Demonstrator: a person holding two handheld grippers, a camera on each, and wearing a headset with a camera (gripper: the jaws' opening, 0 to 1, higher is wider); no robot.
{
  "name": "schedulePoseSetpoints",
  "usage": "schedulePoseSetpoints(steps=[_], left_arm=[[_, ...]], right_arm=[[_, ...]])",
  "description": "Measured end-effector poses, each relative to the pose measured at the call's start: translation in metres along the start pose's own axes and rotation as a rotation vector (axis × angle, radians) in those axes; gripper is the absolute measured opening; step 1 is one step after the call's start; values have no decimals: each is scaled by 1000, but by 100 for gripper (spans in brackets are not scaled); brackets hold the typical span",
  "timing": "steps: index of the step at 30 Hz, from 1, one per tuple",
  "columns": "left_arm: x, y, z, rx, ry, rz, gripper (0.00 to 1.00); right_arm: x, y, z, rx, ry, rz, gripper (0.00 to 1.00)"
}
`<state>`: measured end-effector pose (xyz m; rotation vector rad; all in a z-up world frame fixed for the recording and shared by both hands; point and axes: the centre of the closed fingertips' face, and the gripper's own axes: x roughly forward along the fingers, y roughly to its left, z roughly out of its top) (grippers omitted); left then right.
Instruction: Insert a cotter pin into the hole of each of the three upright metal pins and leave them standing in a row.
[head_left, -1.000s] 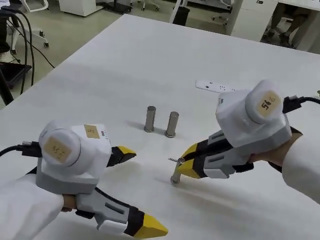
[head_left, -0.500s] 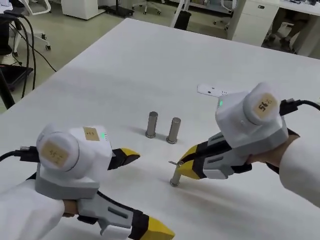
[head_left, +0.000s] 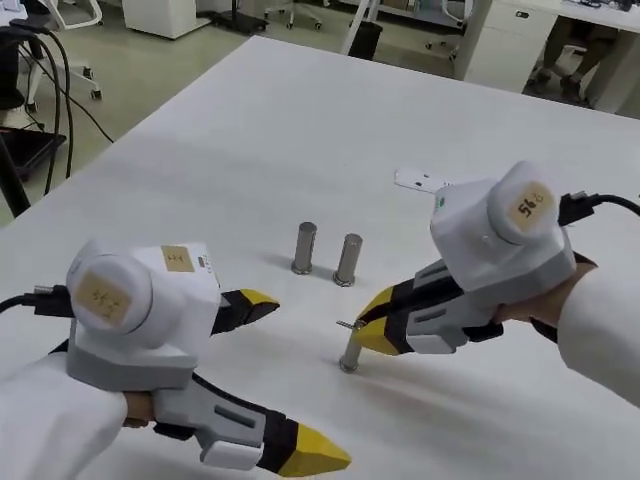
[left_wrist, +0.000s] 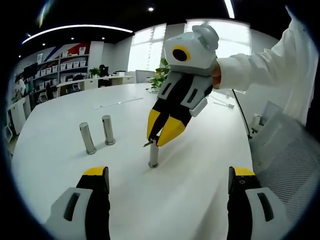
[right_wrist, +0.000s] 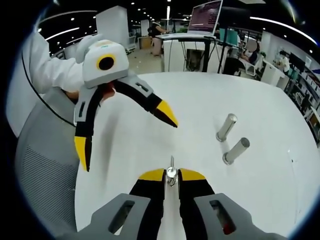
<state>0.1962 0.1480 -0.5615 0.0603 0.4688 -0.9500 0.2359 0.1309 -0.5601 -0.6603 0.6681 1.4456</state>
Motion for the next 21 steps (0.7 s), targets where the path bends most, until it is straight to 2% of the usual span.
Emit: schedulePoseSetpoints(steps=[7, 11, 16, 21], left_arm=[[-4, 1, 2, -8, -6, 9, 99], [-7, 2, 4, -17, -12, 17, 99], [-13, 1, 9, -27, -26, 30, 99], [-18, -3, 15, -22, -41, 36, 99]], right_arm=[[0, -2, 2, -13, -11, -10, 6], [-4, -2, 2, -26, -18, -21, 13], [-16, 1, 4, -27, -41, -36, 18], [-32, 7, 7, -4, -88, -54, 29]])
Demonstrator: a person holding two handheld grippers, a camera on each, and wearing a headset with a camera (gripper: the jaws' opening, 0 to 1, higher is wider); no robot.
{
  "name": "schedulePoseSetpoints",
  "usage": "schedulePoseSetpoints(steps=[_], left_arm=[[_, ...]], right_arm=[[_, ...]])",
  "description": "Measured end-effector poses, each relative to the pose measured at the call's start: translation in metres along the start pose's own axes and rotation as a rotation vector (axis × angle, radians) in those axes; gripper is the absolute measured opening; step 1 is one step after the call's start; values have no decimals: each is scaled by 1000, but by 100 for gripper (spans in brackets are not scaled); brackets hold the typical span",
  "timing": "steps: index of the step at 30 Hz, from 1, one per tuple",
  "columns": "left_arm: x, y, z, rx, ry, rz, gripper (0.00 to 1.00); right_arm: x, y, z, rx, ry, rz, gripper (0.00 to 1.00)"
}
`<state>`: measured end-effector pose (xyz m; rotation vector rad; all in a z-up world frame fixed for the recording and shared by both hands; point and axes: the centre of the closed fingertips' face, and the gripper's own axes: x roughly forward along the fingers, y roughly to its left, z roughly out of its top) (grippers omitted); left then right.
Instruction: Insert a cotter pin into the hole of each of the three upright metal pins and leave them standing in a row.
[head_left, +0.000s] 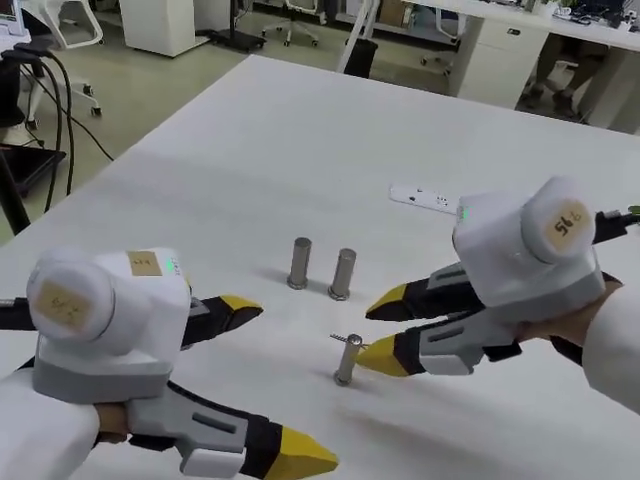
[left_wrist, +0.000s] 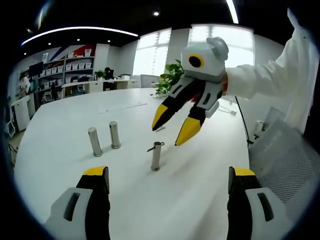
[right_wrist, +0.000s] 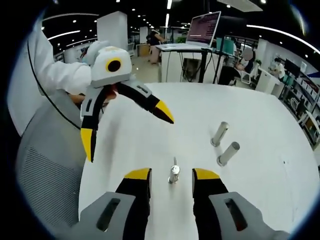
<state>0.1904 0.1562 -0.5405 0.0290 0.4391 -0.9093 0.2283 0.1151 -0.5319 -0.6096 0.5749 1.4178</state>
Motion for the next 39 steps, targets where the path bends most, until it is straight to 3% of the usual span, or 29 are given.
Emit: schedulePoseSetpoints(steps=[5, 16, 22, 25, 39], left_arm=[[-6, -3, 4, -7, -8, 1, 99], [-18, 5, 23, -7, -66, 51, 99], [-21, 0, 24, -18, -74, 47, 99], [-24, -3, 25, -31, -89, 51, 99], [-30, -10, 26, -50, -82, 48, 99]], right_arm=[[-14, 9, -1, 58, -50, -25, 38], [-48, 27, -10, 186, -154, -106, 57], [-73, 30, -23, 291, -197, -195, 71], [-88, 28, -31, 359, -231, -268, 79], [-129, 39, -71, 526, -279, -461, 89]])
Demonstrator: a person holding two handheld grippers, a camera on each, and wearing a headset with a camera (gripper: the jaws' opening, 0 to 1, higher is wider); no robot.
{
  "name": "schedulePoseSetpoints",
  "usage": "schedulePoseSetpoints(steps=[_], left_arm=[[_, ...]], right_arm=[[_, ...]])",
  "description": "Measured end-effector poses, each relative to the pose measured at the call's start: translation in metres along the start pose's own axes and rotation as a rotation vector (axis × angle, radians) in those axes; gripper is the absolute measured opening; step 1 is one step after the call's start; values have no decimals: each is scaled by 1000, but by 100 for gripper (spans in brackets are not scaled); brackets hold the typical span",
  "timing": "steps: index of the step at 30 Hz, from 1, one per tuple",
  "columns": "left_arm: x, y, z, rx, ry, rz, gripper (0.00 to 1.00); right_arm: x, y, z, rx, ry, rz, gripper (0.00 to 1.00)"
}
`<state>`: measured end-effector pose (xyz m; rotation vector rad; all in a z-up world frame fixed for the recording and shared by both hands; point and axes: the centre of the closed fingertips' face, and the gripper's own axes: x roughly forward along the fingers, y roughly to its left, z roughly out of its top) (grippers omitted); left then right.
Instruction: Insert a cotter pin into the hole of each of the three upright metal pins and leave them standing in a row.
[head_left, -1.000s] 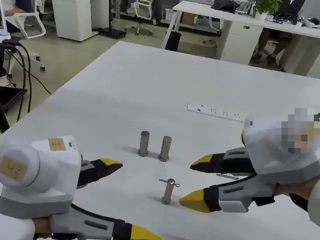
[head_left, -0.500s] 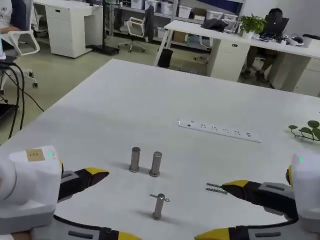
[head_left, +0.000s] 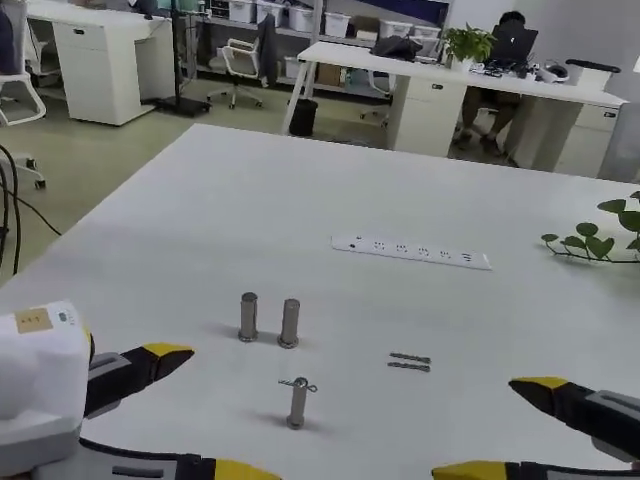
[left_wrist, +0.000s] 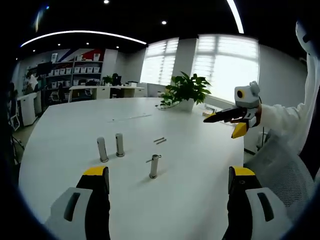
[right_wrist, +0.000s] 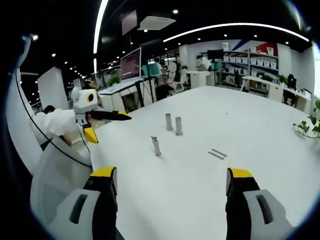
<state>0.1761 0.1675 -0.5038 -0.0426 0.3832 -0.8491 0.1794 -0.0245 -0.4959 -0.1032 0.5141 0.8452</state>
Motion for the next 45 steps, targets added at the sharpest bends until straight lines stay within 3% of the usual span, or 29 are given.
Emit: schedulePoseSetpoints(steps=[7, 12, 20, 26, 34, 40, 45], left_arm=[[-5, 4, 1, -6, -13, -2, 99], [-6, 12, -1, -16, -16, 28, 99], [-14, 25, 5, -11, -45, 85, 99], [-16, 37, 10, -18, -43, 137, 99], [-17, 50, 27, -28, -71, 228, 99], [-10, 64, 44, 2, -85, 276, 96], [4, 71, 50, 25, -68, 289, 94]], right_arm=[[-18, -7, -13, 41, 10, -106, 98], [-23, -8, -15, 63, 10, -121, 98], [-23, -16, -13, 56, 16, -121, 98], [-24, -19, -11, 44, 16, -101, 97], [-27, -29, -10, 28, -1, -89, 96], [-30, -34, -8, -11, -24, -70, 95], [-31, -36, -6, -12, -48, -64, 95]])
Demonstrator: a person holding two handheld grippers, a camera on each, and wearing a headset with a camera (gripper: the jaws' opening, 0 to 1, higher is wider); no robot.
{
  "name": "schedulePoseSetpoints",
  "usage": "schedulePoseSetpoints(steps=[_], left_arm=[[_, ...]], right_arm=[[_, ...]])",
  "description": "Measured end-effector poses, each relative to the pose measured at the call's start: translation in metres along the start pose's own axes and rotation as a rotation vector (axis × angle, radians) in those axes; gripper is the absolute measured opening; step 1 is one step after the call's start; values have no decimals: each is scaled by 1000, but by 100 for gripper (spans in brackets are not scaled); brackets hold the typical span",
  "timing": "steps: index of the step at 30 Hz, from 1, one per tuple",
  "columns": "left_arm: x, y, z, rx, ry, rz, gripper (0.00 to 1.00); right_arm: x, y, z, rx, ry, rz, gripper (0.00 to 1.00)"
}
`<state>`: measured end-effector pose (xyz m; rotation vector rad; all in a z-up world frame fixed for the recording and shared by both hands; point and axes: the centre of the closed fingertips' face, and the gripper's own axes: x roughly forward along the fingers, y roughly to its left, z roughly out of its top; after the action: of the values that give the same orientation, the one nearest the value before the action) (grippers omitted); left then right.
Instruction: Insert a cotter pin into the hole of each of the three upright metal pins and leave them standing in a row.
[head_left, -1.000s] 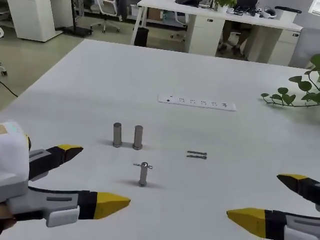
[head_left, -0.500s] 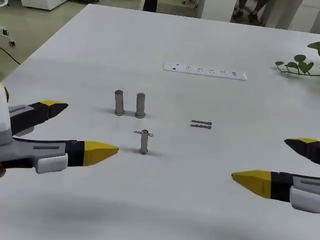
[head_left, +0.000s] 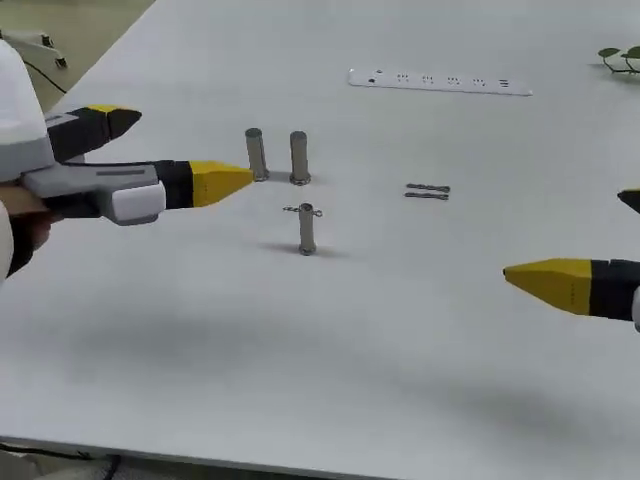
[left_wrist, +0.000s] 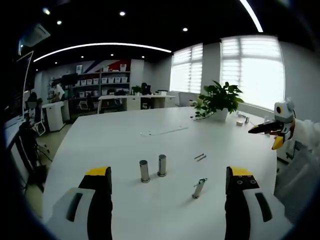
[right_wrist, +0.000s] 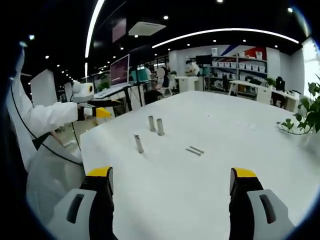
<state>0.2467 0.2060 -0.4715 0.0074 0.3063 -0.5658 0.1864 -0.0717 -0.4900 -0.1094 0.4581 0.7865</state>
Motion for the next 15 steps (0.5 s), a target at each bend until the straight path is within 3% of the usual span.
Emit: schedulePoseSetpoints(steps=[5, 12, 15], left_arm=[[16, 0, 0, -34, -6, 15, 82], [33, 5, -7, -6, 23, 17, 77], [42, 15, -11, -1, 40, 29, 73]], right_arm=[[1, 1, -2, -2, -16, 15, 94], [4, 4, -15, -14, 9, 56, 93], [7, 4, -17, -9, 12, 67, 92]])
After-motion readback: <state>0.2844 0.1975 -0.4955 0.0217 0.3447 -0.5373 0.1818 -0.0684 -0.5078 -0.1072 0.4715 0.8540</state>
